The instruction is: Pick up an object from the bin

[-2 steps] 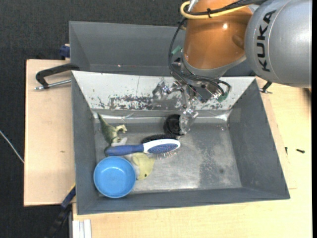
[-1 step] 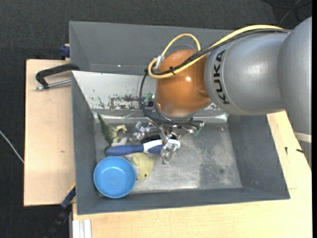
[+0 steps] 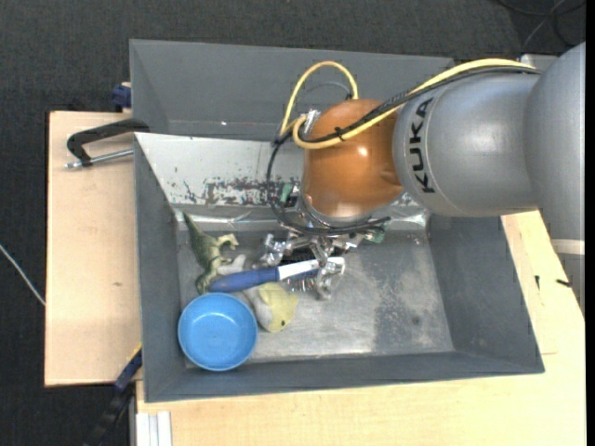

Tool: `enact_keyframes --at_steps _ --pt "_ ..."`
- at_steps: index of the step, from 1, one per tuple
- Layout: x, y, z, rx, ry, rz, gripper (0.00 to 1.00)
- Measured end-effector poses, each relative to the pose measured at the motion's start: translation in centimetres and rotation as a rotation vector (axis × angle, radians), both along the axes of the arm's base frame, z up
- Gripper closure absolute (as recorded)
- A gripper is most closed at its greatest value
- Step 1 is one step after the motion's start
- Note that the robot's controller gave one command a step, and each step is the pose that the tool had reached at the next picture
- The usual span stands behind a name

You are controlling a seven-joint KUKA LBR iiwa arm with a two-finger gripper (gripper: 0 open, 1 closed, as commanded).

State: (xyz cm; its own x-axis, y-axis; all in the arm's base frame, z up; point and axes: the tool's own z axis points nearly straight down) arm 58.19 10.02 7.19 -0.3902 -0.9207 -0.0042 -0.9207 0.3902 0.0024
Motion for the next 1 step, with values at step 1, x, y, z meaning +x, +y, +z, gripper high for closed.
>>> enact_keyframes --at_steps 1 --pt "0.09 0.19 0.17 0.003 -0.003 -0.001 1.0"
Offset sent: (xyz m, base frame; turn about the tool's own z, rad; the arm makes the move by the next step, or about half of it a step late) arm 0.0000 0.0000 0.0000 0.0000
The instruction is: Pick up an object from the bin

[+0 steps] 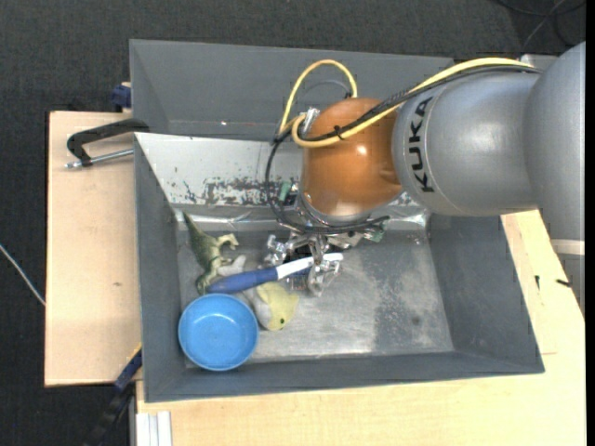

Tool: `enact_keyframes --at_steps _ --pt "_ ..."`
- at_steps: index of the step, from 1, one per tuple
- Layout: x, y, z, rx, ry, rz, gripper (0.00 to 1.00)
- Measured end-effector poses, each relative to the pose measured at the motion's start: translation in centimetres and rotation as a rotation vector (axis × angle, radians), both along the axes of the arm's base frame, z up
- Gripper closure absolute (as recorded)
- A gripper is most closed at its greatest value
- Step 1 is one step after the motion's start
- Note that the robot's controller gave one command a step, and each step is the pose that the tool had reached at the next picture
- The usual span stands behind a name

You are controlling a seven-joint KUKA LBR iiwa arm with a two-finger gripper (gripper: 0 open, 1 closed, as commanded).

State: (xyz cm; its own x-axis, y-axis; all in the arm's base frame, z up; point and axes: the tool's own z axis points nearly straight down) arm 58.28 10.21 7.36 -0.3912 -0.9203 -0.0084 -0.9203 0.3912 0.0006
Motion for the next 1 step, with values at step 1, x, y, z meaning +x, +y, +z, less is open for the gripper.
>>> enact_keyframes --at_steps 1 --pt "0.04 0.16 14.01 -0.004 -0.01 0.002 1.0"
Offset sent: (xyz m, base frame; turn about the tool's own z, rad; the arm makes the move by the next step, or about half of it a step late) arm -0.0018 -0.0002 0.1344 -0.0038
